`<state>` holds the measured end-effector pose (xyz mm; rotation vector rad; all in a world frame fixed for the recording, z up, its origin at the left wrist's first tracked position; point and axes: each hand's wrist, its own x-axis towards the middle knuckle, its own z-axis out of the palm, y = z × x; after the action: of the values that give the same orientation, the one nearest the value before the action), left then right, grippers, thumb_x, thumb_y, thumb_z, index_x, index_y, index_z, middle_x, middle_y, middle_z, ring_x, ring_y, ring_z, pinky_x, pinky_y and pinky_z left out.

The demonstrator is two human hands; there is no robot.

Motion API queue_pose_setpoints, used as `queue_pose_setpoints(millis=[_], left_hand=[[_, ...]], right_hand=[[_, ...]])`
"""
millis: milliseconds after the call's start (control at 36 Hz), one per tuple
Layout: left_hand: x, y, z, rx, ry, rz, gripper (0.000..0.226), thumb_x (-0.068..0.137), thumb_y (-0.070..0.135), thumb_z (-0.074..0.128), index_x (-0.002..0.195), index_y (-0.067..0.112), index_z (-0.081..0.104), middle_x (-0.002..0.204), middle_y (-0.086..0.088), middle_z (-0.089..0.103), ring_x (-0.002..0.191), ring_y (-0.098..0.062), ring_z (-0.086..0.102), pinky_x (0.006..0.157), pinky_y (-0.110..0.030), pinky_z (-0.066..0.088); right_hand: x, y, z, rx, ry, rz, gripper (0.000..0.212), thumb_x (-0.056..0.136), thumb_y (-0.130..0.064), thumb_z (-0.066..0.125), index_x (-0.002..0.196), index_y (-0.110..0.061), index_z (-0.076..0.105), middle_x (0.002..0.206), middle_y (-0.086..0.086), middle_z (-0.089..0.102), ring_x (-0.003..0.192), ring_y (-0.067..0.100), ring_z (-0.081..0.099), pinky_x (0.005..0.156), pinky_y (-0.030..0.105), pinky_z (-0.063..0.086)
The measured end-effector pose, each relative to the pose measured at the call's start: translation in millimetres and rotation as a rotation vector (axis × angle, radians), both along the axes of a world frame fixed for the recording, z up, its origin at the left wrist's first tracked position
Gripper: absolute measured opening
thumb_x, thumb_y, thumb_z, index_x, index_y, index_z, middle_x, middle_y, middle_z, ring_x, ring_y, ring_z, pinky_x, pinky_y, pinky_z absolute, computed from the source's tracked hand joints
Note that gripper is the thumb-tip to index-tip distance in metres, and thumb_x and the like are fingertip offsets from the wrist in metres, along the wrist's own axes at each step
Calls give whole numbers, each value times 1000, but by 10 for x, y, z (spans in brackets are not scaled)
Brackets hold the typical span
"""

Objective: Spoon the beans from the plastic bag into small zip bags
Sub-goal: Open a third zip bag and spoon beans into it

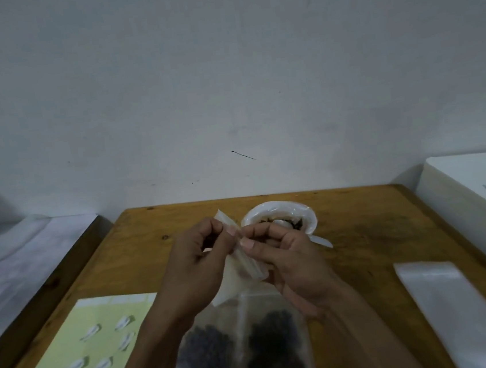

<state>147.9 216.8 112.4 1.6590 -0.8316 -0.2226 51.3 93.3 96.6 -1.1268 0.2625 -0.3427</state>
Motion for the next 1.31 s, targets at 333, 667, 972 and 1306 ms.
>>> queue_pose_setpoints(millis=[333, 667, 972, 1306], left_hand=[[-117, -132, -6, 238, -245, 110, 56, 83, 71, 42, 72, 20, 64, 62, 0, 63, 59, -12, 60, 57, -34, 51], [-167, -241, -56, 313, -404, 189, 38, 95, 24, 56, 57, 16, 55, 47, 3, 51, 48, -10, 52, 45, -24, 40], [-241, -187, -105, 350, -340, 203, 33, 86, 19, 61, 56, 11, 52, 57, -9, 64, 57, -25, 67, 54, -49, 55], [-171, -43, 81, 373, -313, 171, 32, 79, 18, 68, 54, 2, 56, 52, -14, 62, 53, -25, 66, 59, -47, 57]], right_hand=[[-12, 60, -31, -1004, 78, -435, 13, 96, -25, 62, 96, -19, 74, 85, -10, 72, 81, 1, 66, 70, 13, 55], [-14, 156, -112, -1047, 166, -601, 7, 95, -20, 65, 90, -16, 68, 81, -10, 64, 70, 0, 59, 65, 6, 48], [-57, -29, -27, -1076, 290, -757, 17, 90, -17, 63, 76, -20, 55, 76, -6, 58, 66, 4, 55, 51, 11, 41], [-56, -108, 24, -1065, 111, -476, 32, 90, -6, 64, 94, -33, 48, 93, -12, 63, 89, 2, 63, 70, 24, 61]])
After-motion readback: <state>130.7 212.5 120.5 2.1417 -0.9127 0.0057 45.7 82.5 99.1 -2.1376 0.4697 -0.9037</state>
